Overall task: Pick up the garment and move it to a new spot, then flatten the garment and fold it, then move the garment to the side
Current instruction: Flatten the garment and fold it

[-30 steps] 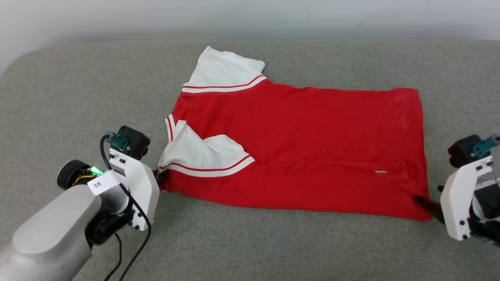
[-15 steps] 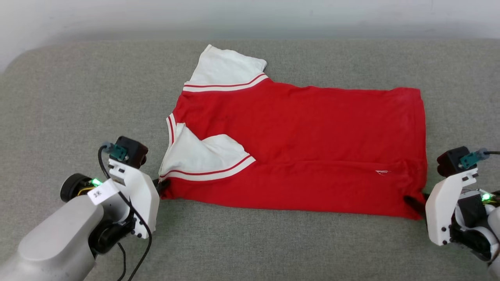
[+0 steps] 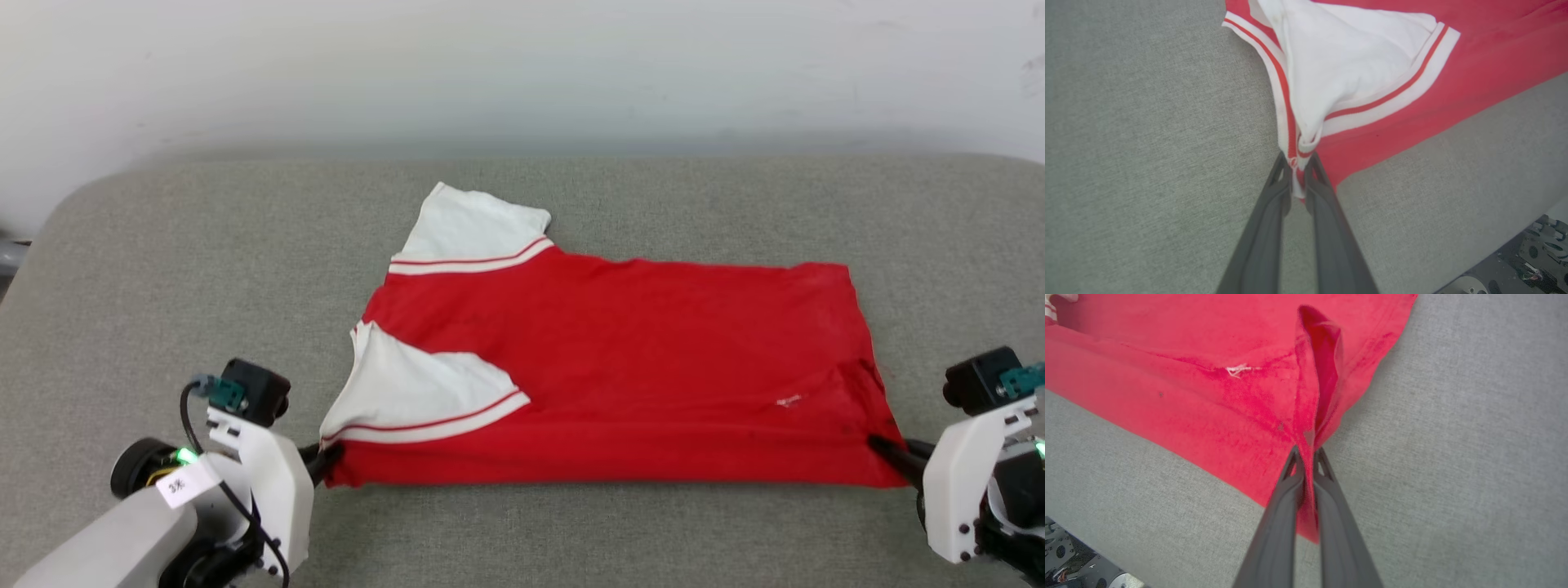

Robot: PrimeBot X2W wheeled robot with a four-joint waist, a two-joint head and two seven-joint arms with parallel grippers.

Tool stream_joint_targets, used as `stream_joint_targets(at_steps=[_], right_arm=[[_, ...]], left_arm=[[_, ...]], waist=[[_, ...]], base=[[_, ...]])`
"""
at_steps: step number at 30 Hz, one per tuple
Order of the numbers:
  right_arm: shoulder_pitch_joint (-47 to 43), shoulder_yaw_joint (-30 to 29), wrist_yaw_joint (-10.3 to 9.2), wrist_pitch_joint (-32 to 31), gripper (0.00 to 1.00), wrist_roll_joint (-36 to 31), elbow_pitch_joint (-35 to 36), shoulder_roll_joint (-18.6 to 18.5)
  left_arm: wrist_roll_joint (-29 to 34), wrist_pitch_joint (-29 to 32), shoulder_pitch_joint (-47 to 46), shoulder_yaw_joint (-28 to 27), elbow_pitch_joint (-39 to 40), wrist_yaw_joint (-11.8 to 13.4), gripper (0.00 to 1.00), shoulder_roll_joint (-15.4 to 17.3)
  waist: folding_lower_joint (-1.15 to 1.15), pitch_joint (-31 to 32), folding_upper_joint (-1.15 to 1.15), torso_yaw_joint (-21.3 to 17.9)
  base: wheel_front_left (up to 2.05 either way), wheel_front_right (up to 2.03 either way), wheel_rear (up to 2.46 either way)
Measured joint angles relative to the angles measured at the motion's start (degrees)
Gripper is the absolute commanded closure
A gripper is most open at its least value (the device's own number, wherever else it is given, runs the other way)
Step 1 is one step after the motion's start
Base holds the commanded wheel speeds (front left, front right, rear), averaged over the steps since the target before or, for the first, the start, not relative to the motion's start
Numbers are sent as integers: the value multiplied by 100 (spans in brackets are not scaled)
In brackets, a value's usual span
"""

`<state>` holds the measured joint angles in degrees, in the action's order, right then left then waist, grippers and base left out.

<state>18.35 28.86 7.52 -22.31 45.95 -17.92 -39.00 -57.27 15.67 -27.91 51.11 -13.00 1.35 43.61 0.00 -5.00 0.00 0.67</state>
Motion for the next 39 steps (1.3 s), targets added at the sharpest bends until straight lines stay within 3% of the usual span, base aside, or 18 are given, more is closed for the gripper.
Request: stream_joint_targets(at_steps=[6,12,22,23,24,25,34,39], right_arm=[[-637,-365,1,-171,100,69,503,-169],[-1046,-705,1,-405,100,-10,661,-96],[-1059,-706,2,-382,100,-460,30,405],[-1060,-713,2,-291,88,-492,-15,442],[-1061,-750,2,-180,47,-510,-71,500],[-1063,-759,2,-73,0,-556,-94,528],[-1163,-1493,0,1147,0,-1157,208,754],[-1190,-2131,-1,1727,0,-1746,733,1193]], left_arm=[[-156,2,511,22,523,290,100,248],[-154,65,772,191,595,424,100,237],[-211,47,755,276,-148,215,100,-90],[-213,-4,754,266,-190,208,81,-115],[-213,-45,754,263,-227,199,16,-127],[-191,-80,753,264,-246,199,0,-131],[7,-495,542,3,101,379,0,99],[258,-871,105,-303,202,580,0,198]], waist=[[0,163,0,-27],[0,68,0,-62],[0,-196,0,-105],[0,-178,0,-102],[0,-150,0,-101],[0,-115,0,-100],[0,283,0,-95],[0,282,0,-192]], base=[[0,0,0],[0,0,0],[0,0,0],[0,0,0],[0,0,0],[0,0,0],[0,0,0],[0,0,0]])
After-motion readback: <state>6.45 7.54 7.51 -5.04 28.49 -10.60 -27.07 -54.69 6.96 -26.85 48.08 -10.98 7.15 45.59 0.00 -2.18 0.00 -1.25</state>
